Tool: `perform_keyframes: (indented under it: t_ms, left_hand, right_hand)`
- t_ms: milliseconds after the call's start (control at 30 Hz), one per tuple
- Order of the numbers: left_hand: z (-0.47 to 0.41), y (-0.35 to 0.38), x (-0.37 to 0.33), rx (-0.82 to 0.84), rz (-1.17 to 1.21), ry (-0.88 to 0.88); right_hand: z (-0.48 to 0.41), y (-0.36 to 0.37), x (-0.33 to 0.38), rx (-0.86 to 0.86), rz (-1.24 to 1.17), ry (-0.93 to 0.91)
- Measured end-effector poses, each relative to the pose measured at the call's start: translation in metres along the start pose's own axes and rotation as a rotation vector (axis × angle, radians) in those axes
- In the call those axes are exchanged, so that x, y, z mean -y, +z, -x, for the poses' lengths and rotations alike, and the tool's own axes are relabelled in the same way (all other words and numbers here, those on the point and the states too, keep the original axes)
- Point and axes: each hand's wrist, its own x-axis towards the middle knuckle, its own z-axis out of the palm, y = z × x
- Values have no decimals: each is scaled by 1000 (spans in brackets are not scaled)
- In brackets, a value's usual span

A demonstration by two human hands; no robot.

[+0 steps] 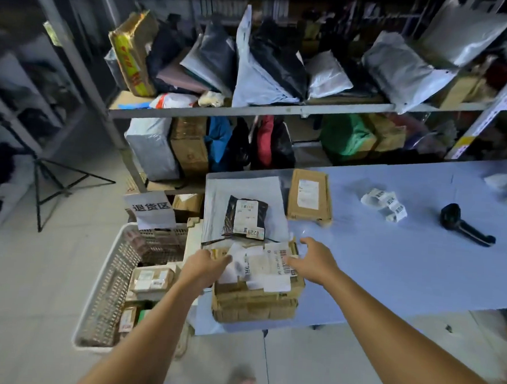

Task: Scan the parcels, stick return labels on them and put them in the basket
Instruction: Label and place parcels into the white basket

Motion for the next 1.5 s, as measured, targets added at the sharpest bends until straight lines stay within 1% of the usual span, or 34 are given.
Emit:
perform_keyframes:
  t_ms: [67, 133, 233, 400, 467, 600, 667, 867, 1033, 1167, 1267, 1400, 1467, 1500]
  left_hand:
    - [-1, 13, 1, 51, 152, -38]
    - [-7, 21, -4, 25, 209, 4]
    - [-17, 22, -21, -53, 205, 97]
    - [-32, 36, -84, -73, 211, 178]
    - [-33, 53, -111, -82, 200, 222]
    - [-29, 105, -160, -23, 204, 235]
    - [-27, 140, -187, 15, 213, 242]
    - [-10, 251, -258, 49, 257, 234]
    - [1, 321, -297, 71, 299, 252]
    - [-5, 351, -315, 48, 335, 187]
    - [-19, 369, -321, 23, 358, 165]
    - [-37, 391, -318, 62, 295, 133]
    - [-39, 396, -317, 50, 264, 117]
    - [-41, 397, -318, 12, 232, 118]
  right_hand:
    - [-3, 7, -5, 32, -127, 48]
    - [-6, 8, -7, 14, -226, 72]
    - [-11, -7, -8, -75, -275, 68]
    - [-27, -68, -21, -201, -362, 40]
    - [-31, -92, -38, -221, -384, 44]
    - [-41, -140, -95, -243, -424, 74]
    - [-50, -164, -132, -246, -421, 92]
    - [-74, -230, -243, -205, -396, 164]
    - [-96, -265, -310, -155, -371, 203]
    - [-119, -276, -340, -123, -372, 225]
    - [-138, -274, -354, -96, -319, 251]
    - [-158, -273, -362, -54, -230, 217]
    - [-166, -278, -365, -89, -188, 215]
    - [-171, -283, -367, -150, -156, 226]
